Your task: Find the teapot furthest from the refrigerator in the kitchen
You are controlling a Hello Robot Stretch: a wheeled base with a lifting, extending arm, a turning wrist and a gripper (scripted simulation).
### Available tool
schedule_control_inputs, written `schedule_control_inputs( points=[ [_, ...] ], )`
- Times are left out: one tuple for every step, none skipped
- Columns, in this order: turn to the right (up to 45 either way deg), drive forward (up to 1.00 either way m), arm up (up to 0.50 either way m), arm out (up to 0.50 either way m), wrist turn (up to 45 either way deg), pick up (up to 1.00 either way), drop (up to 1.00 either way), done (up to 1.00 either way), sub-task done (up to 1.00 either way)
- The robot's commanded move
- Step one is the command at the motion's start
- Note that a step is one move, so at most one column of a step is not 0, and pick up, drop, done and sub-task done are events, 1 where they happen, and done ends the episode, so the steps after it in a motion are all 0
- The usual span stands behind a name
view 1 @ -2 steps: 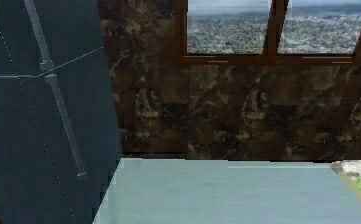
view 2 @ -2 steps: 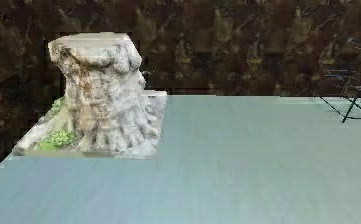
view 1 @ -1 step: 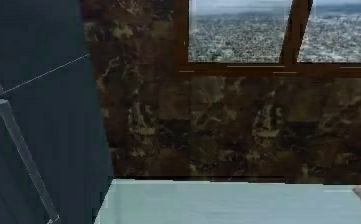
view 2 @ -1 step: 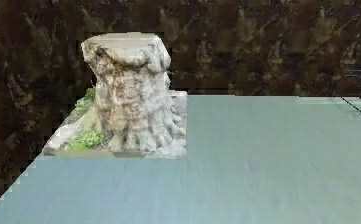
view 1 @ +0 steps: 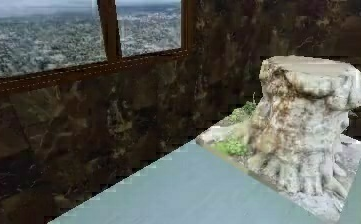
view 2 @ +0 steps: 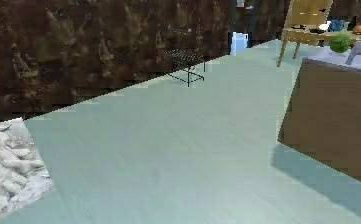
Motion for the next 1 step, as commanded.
schedule_control_inputs(
  points=[
    [45.0, 0.0, 0.0, 0.0, 0.0, 0.0, 0.0, 0.0, 0.0]
  ],
)
